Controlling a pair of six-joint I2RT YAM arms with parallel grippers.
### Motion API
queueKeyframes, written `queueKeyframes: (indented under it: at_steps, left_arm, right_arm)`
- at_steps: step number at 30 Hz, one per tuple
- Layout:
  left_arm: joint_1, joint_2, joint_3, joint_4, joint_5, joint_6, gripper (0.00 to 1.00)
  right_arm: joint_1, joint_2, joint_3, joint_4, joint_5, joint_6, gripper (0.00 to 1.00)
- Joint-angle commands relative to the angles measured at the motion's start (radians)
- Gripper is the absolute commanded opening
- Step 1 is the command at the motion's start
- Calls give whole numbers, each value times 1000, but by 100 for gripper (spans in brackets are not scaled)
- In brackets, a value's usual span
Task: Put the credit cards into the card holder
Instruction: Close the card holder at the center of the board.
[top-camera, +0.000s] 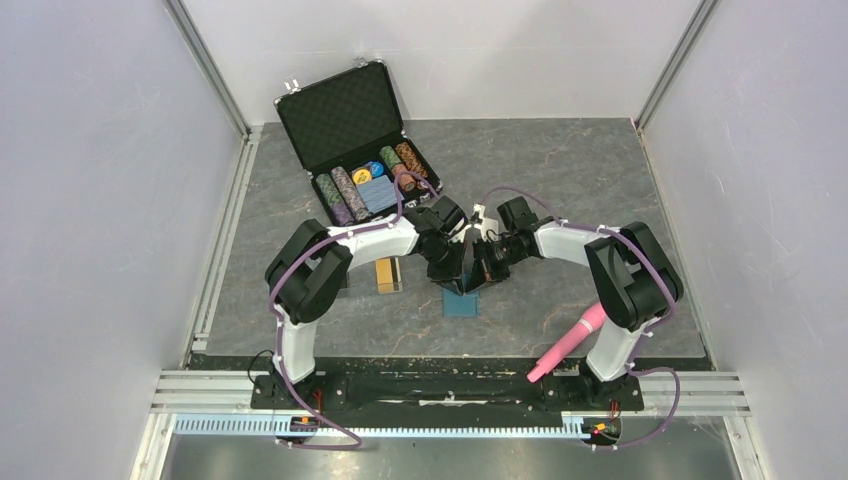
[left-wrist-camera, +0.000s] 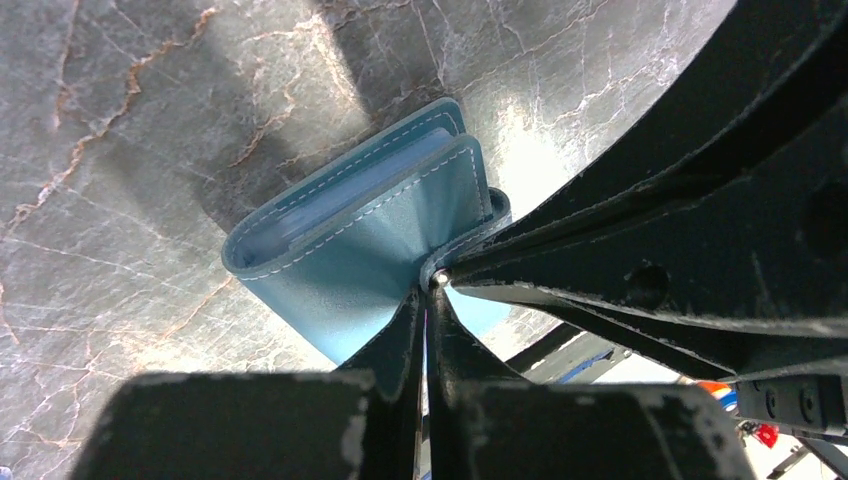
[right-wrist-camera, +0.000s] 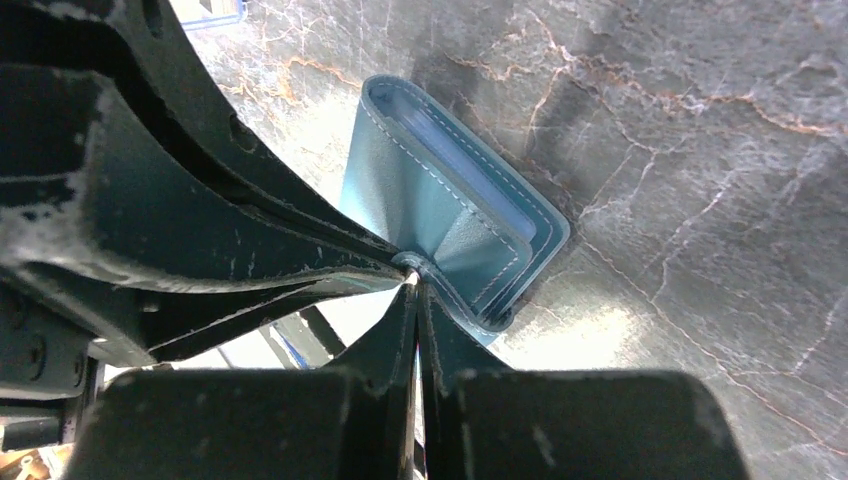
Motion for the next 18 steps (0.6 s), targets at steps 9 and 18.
queueKeyframes:
  at_steps: [9,18]
  left_arm:
    - [-49,58,-20,-58,-67,9,2]
    - [-73,82,-36,-89,-133,-7,2]
  right_arm:
    - [51,69,68,-174,232,-155,0]
    - [107,102,61,-196,314,-189,0]
